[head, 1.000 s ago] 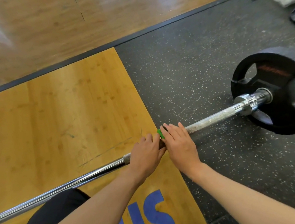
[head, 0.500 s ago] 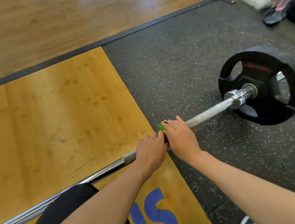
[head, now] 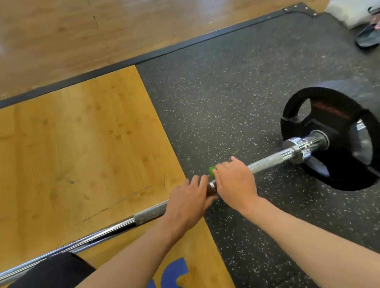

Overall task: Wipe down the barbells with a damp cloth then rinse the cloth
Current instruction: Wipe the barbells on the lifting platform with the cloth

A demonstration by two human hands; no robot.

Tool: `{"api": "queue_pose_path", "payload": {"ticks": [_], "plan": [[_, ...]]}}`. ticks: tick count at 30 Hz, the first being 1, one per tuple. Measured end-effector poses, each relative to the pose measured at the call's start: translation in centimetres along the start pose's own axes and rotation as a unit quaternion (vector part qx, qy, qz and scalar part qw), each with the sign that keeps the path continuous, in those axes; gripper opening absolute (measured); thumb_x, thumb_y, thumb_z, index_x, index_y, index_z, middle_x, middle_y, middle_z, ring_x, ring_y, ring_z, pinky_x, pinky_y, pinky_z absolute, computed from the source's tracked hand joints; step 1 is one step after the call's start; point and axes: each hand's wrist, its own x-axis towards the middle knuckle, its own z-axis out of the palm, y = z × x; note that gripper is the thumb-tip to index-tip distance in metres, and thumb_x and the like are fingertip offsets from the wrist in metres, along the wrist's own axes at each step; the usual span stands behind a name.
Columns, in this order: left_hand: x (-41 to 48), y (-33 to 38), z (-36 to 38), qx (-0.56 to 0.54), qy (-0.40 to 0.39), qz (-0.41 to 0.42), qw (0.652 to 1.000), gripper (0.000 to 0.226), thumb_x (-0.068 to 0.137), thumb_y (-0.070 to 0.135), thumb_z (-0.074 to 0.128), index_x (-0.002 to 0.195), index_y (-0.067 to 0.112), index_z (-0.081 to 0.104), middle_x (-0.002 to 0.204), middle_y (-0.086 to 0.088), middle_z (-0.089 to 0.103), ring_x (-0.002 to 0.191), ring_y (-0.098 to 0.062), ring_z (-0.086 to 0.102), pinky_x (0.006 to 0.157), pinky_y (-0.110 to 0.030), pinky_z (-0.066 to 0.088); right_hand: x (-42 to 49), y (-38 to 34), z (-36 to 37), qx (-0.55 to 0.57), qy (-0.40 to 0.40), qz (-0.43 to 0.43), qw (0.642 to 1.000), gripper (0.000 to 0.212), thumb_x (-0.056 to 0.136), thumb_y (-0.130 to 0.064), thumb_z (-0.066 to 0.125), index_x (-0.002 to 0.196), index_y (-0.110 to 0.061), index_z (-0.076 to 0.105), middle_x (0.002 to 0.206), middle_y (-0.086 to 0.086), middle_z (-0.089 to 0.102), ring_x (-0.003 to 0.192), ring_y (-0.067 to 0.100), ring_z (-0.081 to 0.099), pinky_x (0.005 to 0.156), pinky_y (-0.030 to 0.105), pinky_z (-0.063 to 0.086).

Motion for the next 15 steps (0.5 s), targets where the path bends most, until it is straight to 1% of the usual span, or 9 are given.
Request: {"api": "queue_pose_path", "payload": {"ticks": [2,3,4,5,7,9,11,13,15], "plan": [[0.5,0.5,0.4,-0.003,-0.008,-0.016,1.0,0.053,0.099,0.066,0.033,0.124,0.021,0.045,0.114,0.001,0.058,0.096,-0.02,0.057,0.071,-0.033,0.048,-1.8,0.7,0.6,0.037,0.012,-0.038,0.999,0.043,0.104,-0.027,0.03,0.113,-0.012,0.07,0.1,0.003,0.071,0.092,0.022,0.065,0.112,0.046,0.042],[0.8,0.7,0.5,-0.002,0.0,-0.026,1.0,0.057,0.098,0.069,0.027,0.121,0.021,0.047,0.111,0.002,0.059,0.094,-0.02,0.057,0.071,-0.034,0.048,-2.6,1.9,0.8,0.046,0.025,-0.07,0.996,0.041,0.104,-0.026,0.035,0.125,-0.011,0.066,0.111,0.004,0.069,0.1,0.023,0.064,0.113,0.048,0.041],[1.0,0.9,0.7,0.0,0.012,-0.039,0.999,0.061,0.098,0.071,0.019,0.118,0.022,0.049,0.106,0.002,0.061,0.091,-0.02,0.057,0.072,-0.034,0.048,-3.1,3.4,0.8,0.05,0.04,-0.108,0.992,0.04,0.104,-0.024,0.038,0.133,-0.01,0.062,0.119,0.005,0.067,0.107,0.024,0.062,0.113,0.049,0.04],[1.2,1.1,0.8,0.004,0.022,-0.053,0.998,0.065,0.098,0.072,0.013,0.115,0.023,0.052,0.102,0.003,0.062,0.089,-0.02,0.057,0.074,-0.035,0.048,-3.3,5.0,0.7,0.054,0.047,-0.134,0.988,0.04,0.104,-0.023,0.039,0.136,-0.011,0.06,0.123,0.005,0.066,0.11,0.024,0.062,0.115,0.049,0.038],[1.1,1.7,1.1,0.014,0.046,-0.08,0.996,0.066,0.099,0.07,0.01,0.108,0.022,0.055,0.094,0.002,0.062,0.086,-0.022,0.058,0.076,-0.038,0.046,-2.6,7.3,0.3,0.055,0.042,-0.126,0.99,0.036,0.104,-0.024,0.042,0.13,-0.012,0.063,0.114,0.003,0.068,0.102,0.023,0.064,0.117,0.048,0.036],[1.0,2.3,1.0,0.031,0.06,-0.103,0.992,0.061,0.101,0.068,0.015,0.104,0.022,0.056,0.091,-0.001,0.061,0.086,-0.027,0.057,0.081,-0.042,0.043,-1.3,7.5,-0.1,0.039,0.019,-0.073,0.996,0.03,0.106,-0.025,0.04,0.114,-0.016,0.069,0.097,-0.002,0.069,0.087,0.02,0.063,0.12,0.047,0.032],[0.8,3.0,0.8,0.048,0.047,-0.141,0.988,0.057,0.102,0.066,0.021,0.107,0.022,0.057,0.094,-0.004,0.062,0.091,-0.03,0.056,0.086,-0.047,0.041,-0.3,6.1,-0.3,0.018,-0.025,-0.039,0.999,0.033,0.107,-0.025,0.037,0.105,-0.02,0.069,0.093,-0.004,0.07,0.086,0.018,0.063,0.123,0.043,0.025],[0.7,3.6,0.4,0.042,0.025,-0.172,0.984,0.055,0.102,0.064,0.024,0.109,0.022,0.058,0.097,-0.005,0.063,0.092,-0.031,0.057,0.087,-0.047,0.042,0.0,4.5,-0.2,0.033,-0.068,-0.027,0.997,0.033,0.106,-0.024,0.036,0.111,-0.02,0.069,0.1,-0.003,0.071,0.096,0.019,0.063,0.124,0.042,0.021],[0.7,4.0,0.0,0.019,-0.008,-0.179,0.984,0.057,0.101,0.064,0.02,0.11,0.022,0.058,0.098,-0.005,0.063,0.09,-0.03,0.058,0.083,-0.045,0.044,-0.8,3.2,-0.2,0.072,-0.067,-0.041,0.994,0.036,0.104,-0.023,0.039,0.126,-0.015,0.066,0.114,0.001,0.071,0.108,0.022,0.063,0.124,0.045,0.023]]}}
